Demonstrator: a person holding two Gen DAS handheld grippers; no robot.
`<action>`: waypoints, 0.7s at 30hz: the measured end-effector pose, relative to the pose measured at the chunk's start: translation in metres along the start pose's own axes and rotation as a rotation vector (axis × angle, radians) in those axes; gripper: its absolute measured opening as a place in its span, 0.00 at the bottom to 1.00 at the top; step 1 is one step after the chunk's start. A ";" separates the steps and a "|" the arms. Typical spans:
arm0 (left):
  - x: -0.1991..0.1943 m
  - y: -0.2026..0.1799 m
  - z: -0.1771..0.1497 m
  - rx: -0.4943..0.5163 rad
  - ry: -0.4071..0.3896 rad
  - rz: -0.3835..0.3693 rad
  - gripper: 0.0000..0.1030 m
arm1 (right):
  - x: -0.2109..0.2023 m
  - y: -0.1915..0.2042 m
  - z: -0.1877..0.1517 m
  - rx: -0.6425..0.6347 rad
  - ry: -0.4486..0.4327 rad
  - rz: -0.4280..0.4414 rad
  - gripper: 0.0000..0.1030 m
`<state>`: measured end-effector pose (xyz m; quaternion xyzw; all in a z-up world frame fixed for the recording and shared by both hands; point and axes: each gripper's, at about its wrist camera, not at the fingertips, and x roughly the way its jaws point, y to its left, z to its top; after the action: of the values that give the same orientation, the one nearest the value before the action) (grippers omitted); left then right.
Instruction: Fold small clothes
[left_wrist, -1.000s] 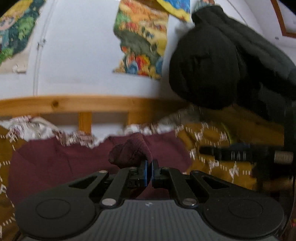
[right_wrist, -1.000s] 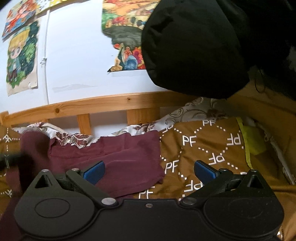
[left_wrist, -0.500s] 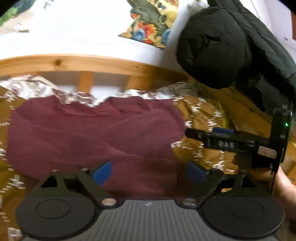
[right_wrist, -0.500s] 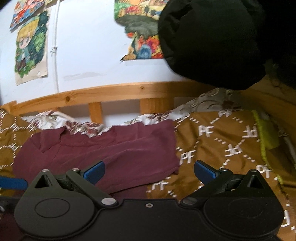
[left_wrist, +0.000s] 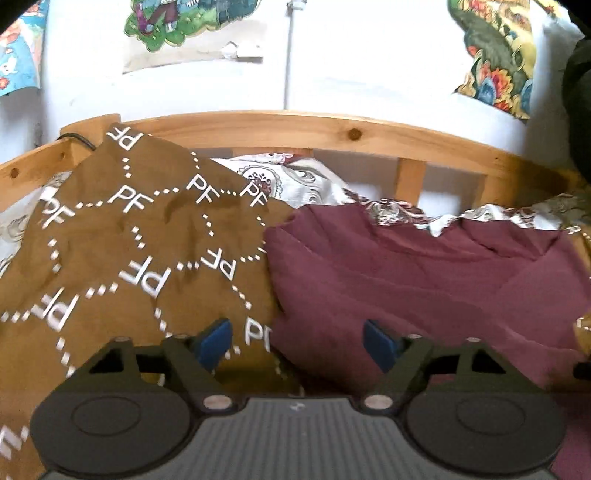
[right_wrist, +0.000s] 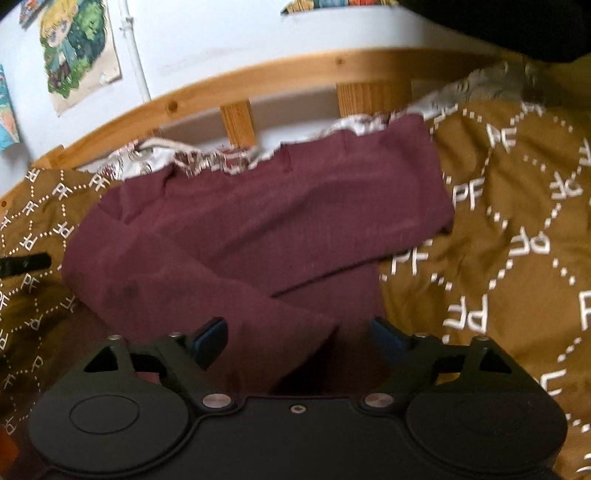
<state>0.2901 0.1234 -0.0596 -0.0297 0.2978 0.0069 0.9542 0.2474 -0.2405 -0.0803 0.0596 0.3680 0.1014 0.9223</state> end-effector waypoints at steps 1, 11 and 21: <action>0.007 0.002 0.003 0.008 0.002 -0.021 0.74 | 0.002 0.000 -0.001 -0.004 0.006 0.003 0.81; 0.053 0.010 0.001 -0.091 0.155 -0.089 0.13 | 0.016 0.001 -0.006 -0.021 0.047 0.001 0.75; 0.051 0.020 -0.002 -0.226 0.171 0.002 0.14 | 0.018 0.007 -0.011 -0.059 0.067 0.000 0.72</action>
<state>0.3303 0.1427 -0.0911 -0.1370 0.3752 0.0386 0.9160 0.2512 -0.2291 -0.0991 0.0289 0.3953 0.1144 0.9109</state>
